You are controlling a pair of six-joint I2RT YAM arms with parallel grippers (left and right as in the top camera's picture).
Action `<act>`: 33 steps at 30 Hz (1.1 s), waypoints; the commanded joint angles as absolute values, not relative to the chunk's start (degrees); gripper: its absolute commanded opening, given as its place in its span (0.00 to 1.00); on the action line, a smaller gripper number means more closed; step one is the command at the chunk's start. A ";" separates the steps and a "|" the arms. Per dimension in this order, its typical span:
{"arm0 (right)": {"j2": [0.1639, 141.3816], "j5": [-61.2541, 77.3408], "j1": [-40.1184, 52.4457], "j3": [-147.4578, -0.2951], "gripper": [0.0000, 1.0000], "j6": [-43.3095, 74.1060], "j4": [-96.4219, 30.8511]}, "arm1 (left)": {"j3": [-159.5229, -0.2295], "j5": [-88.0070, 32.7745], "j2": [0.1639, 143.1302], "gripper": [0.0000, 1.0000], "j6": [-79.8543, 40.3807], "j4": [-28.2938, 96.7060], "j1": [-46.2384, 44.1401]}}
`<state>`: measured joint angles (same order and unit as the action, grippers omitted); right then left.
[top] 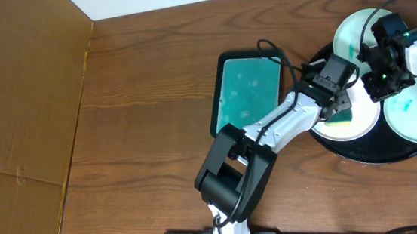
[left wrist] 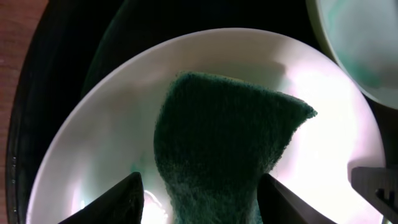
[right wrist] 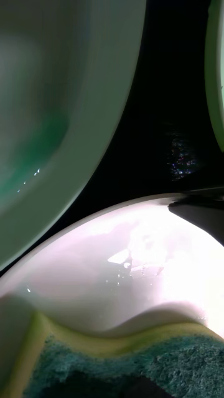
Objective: Clean dirty plates on tray and stack at the side
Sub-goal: 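Hold the plate with the right gripper and scrub it with the left-held sponge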
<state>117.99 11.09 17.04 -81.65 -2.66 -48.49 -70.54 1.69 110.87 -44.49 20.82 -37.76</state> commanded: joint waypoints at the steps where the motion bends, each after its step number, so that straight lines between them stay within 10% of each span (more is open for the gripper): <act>1: 118.43 11.84 16.91 -80.64 0.02 -2.61 -48.60 | -71.11 2.57 107.59 0.59 -42.22 21.61 -37.63; 33: 118.43 11.81 16.91 -80.55 0.02 -2.63 -48.80 | -70.70 4.10 111.59 0.44 -42.70 22.20 -40.69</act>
